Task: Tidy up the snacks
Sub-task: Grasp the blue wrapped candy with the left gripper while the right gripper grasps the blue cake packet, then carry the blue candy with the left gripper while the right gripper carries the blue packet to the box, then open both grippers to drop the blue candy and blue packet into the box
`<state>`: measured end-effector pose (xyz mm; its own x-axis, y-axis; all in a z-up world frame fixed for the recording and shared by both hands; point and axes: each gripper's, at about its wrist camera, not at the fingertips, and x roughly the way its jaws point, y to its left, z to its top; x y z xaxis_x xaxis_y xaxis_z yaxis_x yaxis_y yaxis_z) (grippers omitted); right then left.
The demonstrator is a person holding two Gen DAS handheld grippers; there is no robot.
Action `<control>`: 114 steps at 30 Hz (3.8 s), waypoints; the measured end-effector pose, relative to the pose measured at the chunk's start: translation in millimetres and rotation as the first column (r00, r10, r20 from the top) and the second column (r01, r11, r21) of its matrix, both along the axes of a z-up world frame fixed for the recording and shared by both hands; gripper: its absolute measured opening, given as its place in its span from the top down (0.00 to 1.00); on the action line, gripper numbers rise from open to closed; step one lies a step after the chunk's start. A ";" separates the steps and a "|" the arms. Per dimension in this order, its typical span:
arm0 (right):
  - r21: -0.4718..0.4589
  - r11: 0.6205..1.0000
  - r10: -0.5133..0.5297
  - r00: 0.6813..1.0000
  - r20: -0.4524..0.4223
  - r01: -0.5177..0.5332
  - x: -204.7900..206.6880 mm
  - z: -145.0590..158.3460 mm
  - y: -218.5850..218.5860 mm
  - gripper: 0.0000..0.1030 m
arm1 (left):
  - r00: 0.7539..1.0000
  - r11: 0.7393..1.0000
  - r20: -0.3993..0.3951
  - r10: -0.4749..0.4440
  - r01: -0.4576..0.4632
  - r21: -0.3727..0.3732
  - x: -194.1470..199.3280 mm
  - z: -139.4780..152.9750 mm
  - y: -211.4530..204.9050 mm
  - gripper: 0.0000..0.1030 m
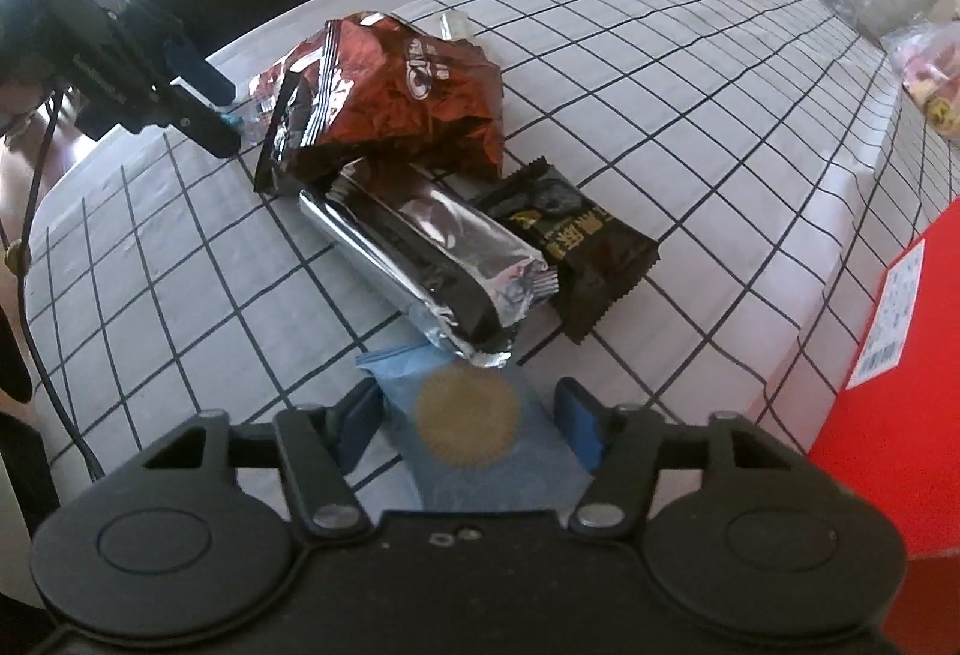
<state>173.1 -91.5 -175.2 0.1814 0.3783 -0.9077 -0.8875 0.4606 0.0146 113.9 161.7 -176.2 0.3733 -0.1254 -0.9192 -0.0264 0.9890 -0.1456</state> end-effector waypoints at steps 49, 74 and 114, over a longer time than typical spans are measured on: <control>0.318 0.761 -0.628 0.766 0.137 0.566 -45.1 133.0 -115.8 0.55 | 0.970 0.986 0.210 0.120 -0.092 -0.136 -18.9 105.5 -92.3 0.88; 0.380 0.639 -0.759 0.630 0.166 0.669 46.9 155.8 -248.1 0.55 | 0.932 0.994 0.358 -0.049 0.082 -0.077 95.1 160.6 -266.0 0.88; 0.082 0.764 -0.645 0.755 0.116 0.640 170.3 58.9 -270.2 0.55 | 0.994 0.989 -0.028 -0.107 0.109 0.101 258.1 54.0 -375.8 0.88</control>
